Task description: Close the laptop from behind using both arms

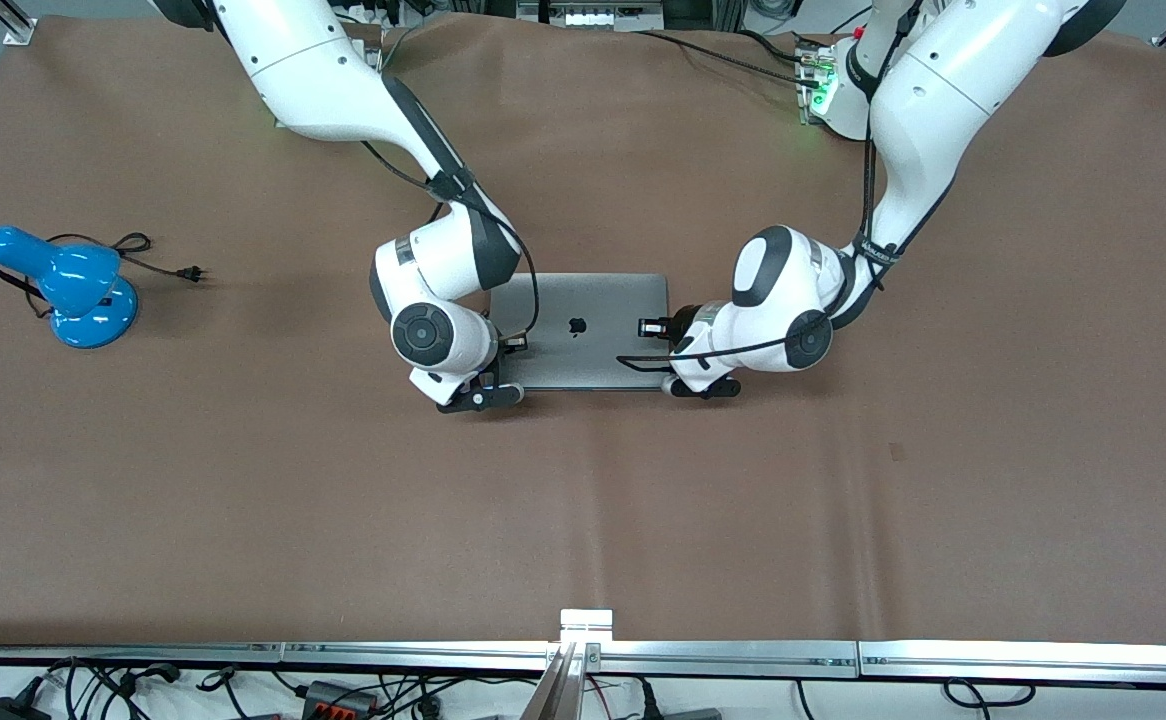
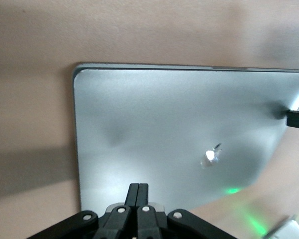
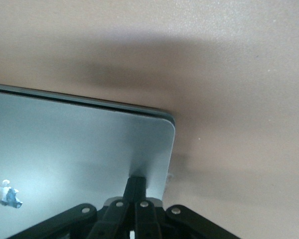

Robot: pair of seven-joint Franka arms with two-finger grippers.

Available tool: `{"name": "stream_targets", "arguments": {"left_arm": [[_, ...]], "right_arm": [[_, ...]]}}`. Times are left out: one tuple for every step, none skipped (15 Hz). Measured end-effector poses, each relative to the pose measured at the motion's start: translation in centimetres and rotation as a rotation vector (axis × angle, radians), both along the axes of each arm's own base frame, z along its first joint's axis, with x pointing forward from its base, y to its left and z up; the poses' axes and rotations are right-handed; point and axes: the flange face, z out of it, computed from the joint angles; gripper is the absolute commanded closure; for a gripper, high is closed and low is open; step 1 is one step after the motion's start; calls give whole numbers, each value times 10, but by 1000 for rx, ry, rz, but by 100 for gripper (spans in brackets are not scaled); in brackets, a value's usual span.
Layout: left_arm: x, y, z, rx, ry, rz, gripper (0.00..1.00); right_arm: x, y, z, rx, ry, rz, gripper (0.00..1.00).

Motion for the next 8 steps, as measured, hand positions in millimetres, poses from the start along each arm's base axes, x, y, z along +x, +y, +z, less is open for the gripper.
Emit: {"name": "stream_targets", "arguments": {"left_arm": [[-2,-2,-6,16,-4,-9,99],[-4,-4,-10,29,-8,-15,99],[-6,-6,-14,39,-13,-21,99],[-7,-8,-18,48,-22,-23,99],[-7,-8,-20,52,-27,-23,99],[-7,-9,-19,51,-28,-23,99],[-6,-9,-19,51,-29,-22,99],[-4,-8,-18,51,-33,-20,99]], "right_arm": [[0,1,-2,-1,0,1,100],[0,1,-1,-2,-1,3,100],[0,1,-1,-3,-2,5,100],[0,2,-1,-4,-3,6,100],[0,2,-1,-4,-3,6,100],[0,2,-1,-4,-3,6,100],[0,2,-1,-4,-3,6,100],[0,2,-1,-4,-4,7,100]]}}
